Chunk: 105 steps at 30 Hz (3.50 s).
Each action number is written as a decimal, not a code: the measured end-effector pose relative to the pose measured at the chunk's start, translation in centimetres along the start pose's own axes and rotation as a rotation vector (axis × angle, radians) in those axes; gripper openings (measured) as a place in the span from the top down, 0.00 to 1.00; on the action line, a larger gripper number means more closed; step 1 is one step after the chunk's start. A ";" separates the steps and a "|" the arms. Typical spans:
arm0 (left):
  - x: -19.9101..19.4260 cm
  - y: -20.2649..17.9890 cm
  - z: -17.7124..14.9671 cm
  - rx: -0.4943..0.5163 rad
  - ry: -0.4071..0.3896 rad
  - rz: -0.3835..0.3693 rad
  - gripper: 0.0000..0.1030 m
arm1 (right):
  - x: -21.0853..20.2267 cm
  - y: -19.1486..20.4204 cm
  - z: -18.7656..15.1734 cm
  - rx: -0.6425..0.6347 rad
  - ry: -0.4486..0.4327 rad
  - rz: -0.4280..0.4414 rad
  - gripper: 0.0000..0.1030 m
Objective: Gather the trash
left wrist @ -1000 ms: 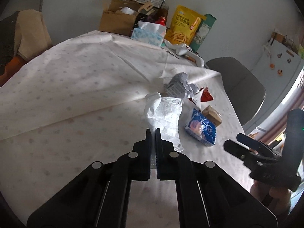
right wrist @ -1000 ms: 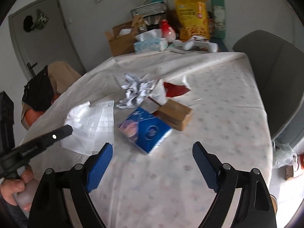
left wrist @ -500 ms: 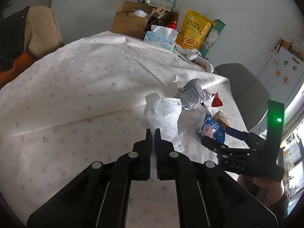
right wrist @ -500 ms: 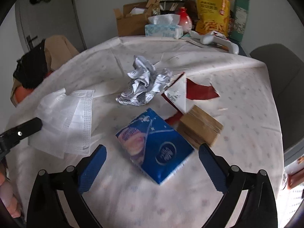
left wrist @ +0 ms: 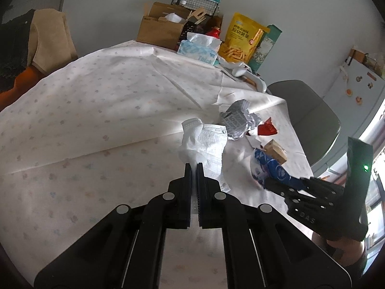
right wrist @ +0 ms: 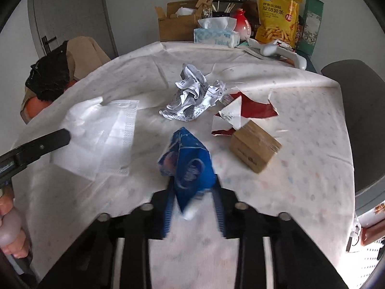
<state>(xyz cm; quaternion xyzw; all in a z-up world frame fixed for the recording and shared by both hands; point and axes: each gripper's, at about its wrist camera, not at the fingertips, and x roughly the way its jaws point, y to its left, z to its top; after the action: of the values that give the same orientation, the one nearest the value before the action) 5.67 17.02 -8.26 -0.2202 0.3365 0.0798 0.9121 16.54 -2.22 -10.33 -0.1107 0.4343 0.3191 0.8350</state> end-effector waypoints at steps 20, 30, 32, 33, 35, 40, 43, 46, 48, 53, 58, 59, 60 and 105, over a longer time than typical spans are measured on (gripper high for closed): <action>-2.1 -8.2 0.2 0.137 -0.042 -0.111 0.95 | -10.8 -6.2 -4.4 0.210 -0.200 -0.060 0.78; -0.6 -15.4 -0.7 0.239 -0.016 -0.212 0.95 | -16.2 -13.6 -8.5 0.359 -0.260 -0.212 0.78; -0.2 -16.8 -1.0 0.257 -0.008 -0.234 0.95 | -17.2 -15.1 -9.5 0.387 -0.266 -0.242 0.78; -0.1 -17.5 -1.1 0.265 -0.005 -0.243 0.95 | -17.6 -15.7 -9.9 0.398 -0.268 -0.254 0.78; 0.3 -19.2 -1.4 0.289 0.004 -0.263 0.95 | -18.4 -16.9 -10.8 0.422 -0.271 -0.278 0.78; 1.1 -22.9 -2.5 0.337 0.025 -0.303 0.95 | -20.0 -19.6 -13.3 0.468 -0.267 -0.335 0.78; 1.5 -24.9 -3.1 0.365 0.041 -0.322 0.95 | -20.7 -21.3 -14.9 0.497 -0.261 -0.362 0.78; 1.9 -26.9 -4.0 0.396 0.057 -0.337 0.95 | -21.0 -22.9 -16.6 0.531 -0.251 -0.383 0.78; 2.2 -28.0 -4.5 0.411 0.068 -0.345 0.95 | -21.1 -23.9 -17.7 0.552 -0.242 -0.394 0.78; 3.4 -31.1 -5.9 0.455 0.102 -0.360 0.95 | -21.1 -26.3 -20.4 0.608 -0.221 -0.407 0.78; 4.7 -33.2 -7.2 0.489 0.135 -0.363 0.95 | -20.5 -28.4 -22.9 0.671 -0.203 -0.410 0.77; 5.1 -33.7 -7.6 0.496 0.144 -0.362 0.95 | -20.3 -28.8 -23.3 0.681 -0.200 -0.410 0.77; 5.3 -34.0 -7.8 0.500 0.150 -0.362 0.95 | -20.0 -29.2 -23.7 0.692 -0.194 -0.410 0.77; 13.3 -53.6 -26.1 0.985 0.520 -0.427 0.40 | -20.4 -41.1 -41.8 1.100 -0.096 -0.600 0.16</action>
<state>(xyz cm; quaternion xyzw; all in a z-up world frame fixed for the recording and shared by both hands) 16.44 -42.65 -15.96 0.1535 0.4945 -0.3273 0.7905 6.48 -62.23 -22.86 0.2327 0.4472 -0.1946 0.8414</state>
